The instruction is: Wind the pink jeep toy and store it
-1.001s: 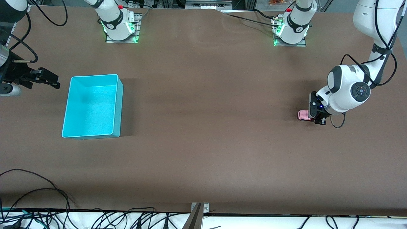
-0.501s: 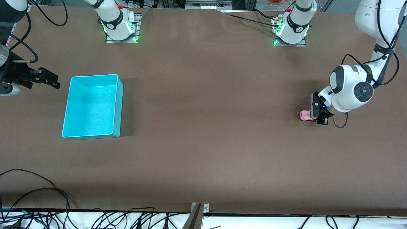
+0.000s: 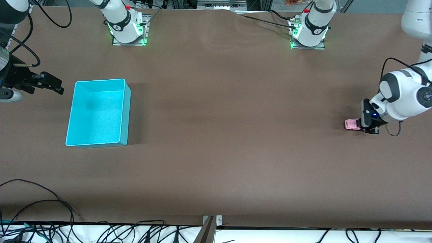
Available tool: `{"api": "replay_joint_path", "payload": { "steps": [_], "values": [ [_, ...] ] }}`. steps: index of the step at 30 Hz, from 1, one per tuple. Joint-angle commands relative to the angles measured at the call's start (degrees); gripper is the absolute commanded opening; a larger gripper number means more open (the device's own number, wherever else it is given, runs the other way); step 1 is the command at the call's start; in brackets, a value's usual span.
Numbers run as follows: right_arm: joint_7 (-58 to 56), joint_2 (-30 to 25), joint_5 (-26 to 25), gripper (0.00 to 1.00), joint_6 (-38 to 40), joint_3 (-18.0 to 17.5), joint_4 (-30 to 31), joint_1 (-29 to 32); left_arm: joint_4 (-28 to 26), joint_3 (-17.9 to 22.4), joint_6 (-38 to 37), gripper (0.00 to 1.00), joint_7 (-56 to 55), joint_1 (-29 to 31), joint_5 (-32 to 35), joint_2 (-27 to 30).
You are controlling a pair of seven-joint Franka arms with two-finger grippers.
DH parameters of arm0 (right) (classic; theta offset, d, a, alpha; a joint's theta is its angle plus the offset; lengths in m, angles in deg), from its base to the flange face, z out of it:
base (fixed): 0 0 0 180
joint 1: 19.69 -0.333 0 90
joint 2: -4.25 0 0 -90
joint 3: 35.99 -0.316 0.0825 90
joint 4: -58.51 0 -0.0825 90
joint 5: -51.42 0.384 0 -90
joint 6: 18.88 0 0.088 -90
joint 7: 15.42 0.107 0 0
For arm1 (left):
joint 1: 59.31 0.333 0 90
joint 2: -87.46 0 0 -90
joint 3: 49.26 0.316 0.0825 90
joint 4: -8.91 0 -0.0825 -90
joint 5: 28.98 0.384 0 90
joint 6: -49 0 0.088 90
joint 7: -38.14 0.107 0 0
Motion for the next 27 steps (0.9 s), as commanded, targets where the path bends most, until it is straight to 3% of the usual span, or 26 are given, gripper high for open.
{"api": "replay_joint_path", "payload": {
  "steps": [1, 27],
  "values": [
    [-0.58, -0.31, 0.43, 1.00, 0.73, 0.01, -0.25, 0.27, 3.55, -0.27, 0.52, 0.05, 3.23, 5.58, 2.12, -6.31],
    [-0.58, -0.31, 0.43, 1.00, 0.73, 0.01, -0.25, 0.27, 8.74, -0.09, -1.32, 0.04, 9.30, 13.06, 2.21, -7.81]
  ]
}}
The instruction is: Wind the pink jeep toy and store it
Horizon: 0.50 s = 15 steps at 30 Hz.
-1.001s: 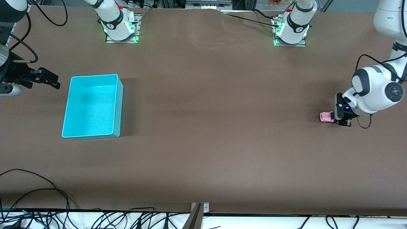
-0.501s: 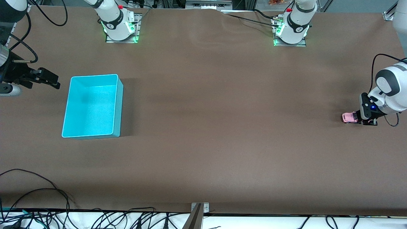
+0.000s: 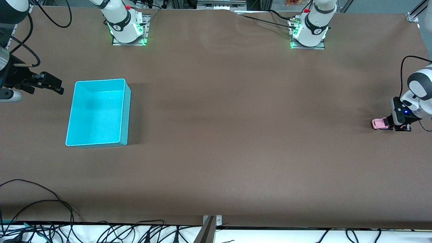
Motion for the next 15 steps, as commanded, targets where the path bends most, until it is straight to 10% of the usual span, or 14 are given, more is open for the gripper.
{"api": "replay_joint_path", "payload": {
  "steps": [1, 15],
  "values": [
    [-0.58, -0.31, 0.43, 1.00, 0.73, 0.01, -0.25, 0.27, 1.19, 0.11, -1.55, 0.04, 2.20, 1.61, 2.21, -3.17],
    [-0.58, -0.31, 0.43, 1.00, 0.73, 0.01, -0.25, 0.27, 2.59, 0.03, -2.69, 0.09, 3.88, 1.17, 2.13, -3.08]
  ]
}}
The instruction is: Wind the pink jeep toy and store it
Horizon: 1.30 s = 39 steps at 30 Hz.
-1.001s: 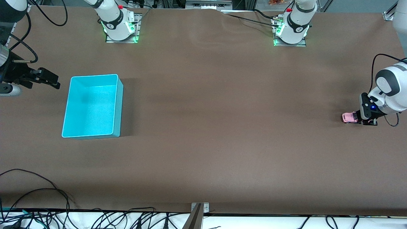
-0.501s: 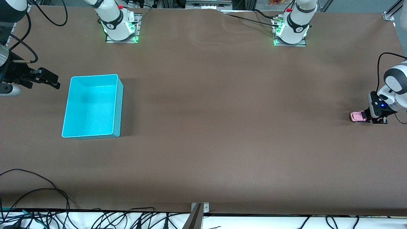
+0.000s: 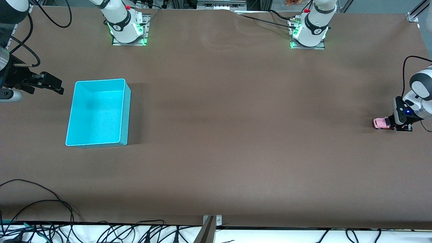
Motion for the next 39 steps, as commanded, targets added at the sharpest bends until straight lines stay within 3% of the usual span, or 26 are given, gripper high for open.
{"api": "replay_joint_path", "payload": {
  "steps": [1, 4, 7, 17, 26, 36, 39],
  "values": [
    [-0.58, -0.31, 0.43, 1.00, 0.73, 0.01, -0.25, 0.27, 1.22, 0.08, -1.27, 0.15, 1.43, 0.79, 2.12, -2.42],
    [-0.58, -0.31, 0.43, 1.00, 0.73, 0.01, -0.25, 0.27, 1.40, 0.08, -1.27, 0.50, 1.25, 0.88, 1.69, -2.42],
    [-0.58, -0.31, 0.43, 1.00, 0.73, 0.01, -0.25, 0.27, 2.53, -0.01, -2.15, 0.98, 1.16, 0.88, 1.42, -2.33],
    [-0.58, -0.31, 0.43, 1.00, 0.73, 0.01, -0.25, 0.27, 9.56, -0.45, -11.81, 1.00, 0.81, 0.18, 1.25, -1.72],
    [-0.58, -0.31, 0.43, 1.00, 0.73, 0.01, -0.25, 0.27, 11.33, -0.71, -17.70, 1.00, -3.58, 0.00, 1.25, 0.56],
    [-0.58, -0.31, 0.43, 1.00, 0.73, 0.01, -0.25, 0.27, 20.55, -4.75, -30.79, 1.00, -12.54, -0.09, 1.33, 1.27],
    [-0.58, -0.31, 0.43, 1.00, 0.73, 0.01, -0.25, 0.27, 24.49, -7.99, -35.53, 1.00, -17.79, -0.52, 1.42, 1.36]
  ]
}}
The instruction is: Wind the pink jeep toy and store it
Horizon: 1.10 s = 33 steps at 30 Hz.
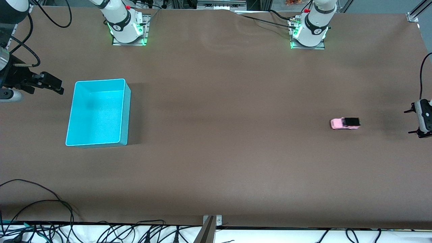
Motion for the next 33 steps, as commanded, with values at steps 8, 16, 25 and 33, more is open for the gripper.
{"api": "replay_joint_path", "payload": {
  "steps": [8, 16, 25, 33],
  "values": [
    [-0.58, -0.31, 0.43, 1.00, 0.73, 0.01, -0.24, 0.27, 8.47, -4.95, -12.07, 1.00, -12.57, -2.14, 1.42, 0.40],
    [-0.58, -0.31, 0.43, 1.00, 0.73, 0.01, -0.24, 0.27, 11.64, -5.57, -19.11, 1.00, -22.14, -7.94, 1.33, 2.68],
    [-0.58, -0.31, 0.43, 1.00, 0.73, 0.01, -0.24, 0.27, 11.64, -8.11, -25.70, 1.00, -32.95, -11.11, 1.24, 6.11],
    [-0.58, -0.31, 0.43, 1.00, 0.73, 0.01, -0.24, 0.27, 11.64, -13.56, -29.83, 1.00, -42.71, -11.20, 1.33, 7.96]
  ]
}}
